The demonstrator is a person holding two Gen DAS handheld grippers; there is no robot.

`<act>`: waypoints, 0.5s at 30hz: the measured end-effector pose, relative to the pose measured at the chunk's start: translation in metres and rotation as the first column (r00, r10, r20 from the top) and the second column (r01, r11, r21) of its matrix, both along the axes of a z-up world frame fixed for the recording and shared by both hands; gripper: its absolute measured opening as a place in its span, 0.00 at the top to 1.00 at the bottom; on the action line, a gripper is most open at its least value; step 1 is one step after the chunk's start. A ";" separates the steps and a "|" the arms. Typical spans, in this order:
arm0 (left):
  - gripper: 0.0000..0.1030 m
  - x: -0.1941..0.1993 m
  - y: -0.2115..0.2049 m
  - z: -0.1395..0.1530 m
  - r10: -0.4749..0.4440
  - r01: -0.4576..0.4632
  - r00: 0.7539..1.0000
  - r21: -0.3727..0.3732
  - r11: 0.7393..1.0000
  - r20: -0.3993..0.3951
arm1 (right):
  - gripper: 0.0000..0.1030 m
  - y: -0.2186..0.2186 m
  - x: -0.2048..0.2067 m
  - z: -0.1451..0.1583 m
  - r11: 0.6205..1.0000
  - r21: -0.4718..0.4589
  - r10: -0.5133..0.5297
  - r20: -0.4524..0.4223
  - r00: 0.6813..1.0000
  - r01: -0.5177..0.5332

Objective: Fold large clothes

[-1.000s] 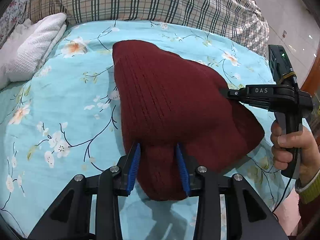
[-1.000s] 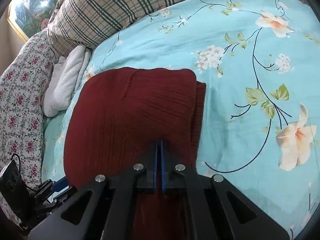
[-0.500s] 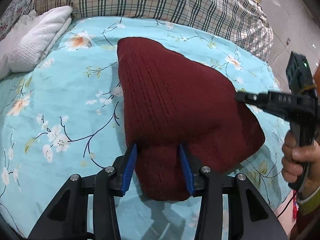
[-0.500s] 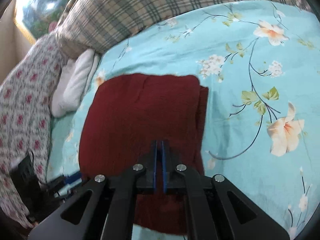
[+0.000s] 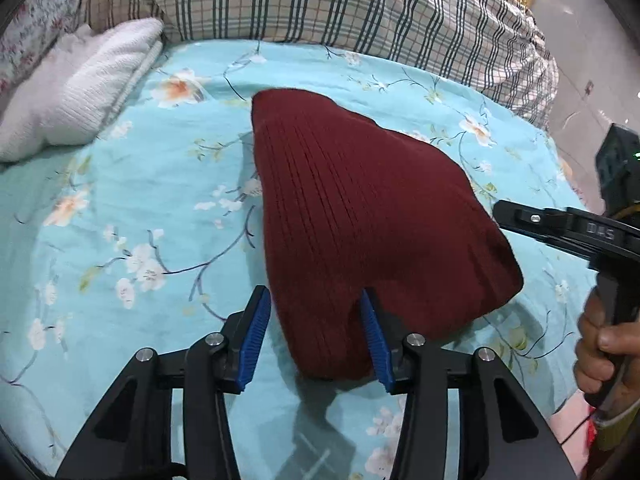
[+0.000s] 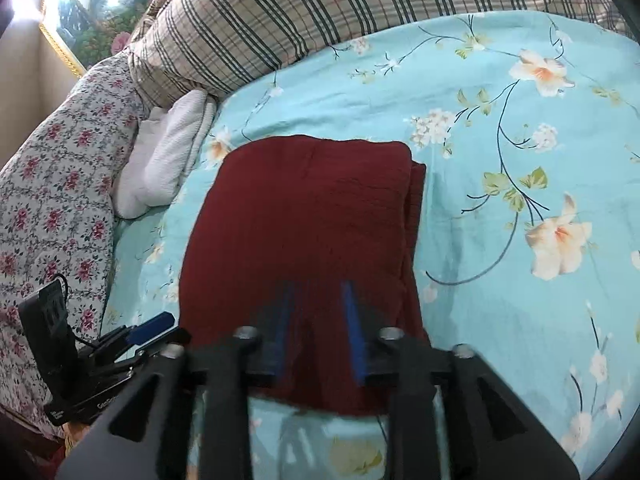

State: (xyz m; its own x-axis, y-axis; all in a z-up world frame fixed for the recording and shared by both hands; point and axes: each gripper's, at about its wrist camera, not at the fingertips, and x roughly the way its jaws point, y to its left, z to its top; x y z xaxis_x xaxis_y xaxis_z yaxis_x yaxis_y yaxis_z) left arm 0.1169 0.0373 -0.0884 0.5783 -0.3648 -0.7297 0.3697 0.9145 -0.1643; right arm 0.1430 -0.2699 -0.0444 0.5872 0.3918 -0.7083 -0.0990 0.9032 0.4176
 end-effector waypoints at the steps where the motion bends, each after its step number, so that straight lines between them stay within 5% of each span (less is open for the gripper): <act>1: 0.51 -0.004 -0.001 0.003 0.002 -0.003 1.000 0.013 1.000 0.012 | 0.66 0.000 -0.005 0.001 1.000 -0.006 0.000 0.006 1.000 0.001; 15: 0.34 -0.039 -0.004 0.017 0.005 -0.012 0.997 0.096 0.995 0.078 | 0.65 0.000 -0.040 0.001 1.000 -0.023 -0.003 -0.002 1.000 0.003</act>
State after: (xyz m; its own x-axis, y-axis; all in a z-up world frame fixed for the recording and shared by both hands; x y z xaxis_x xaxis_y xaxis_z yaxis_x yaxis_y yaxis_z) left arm 0.0779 0.0335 -0.0717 0.6373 -0.2898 -0.7140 0.3700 0.9279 -0.0463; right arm 0.1027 -0.2698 -0.0434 0.5869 0.3734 -0.7184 -0.0956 0.9130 0.3965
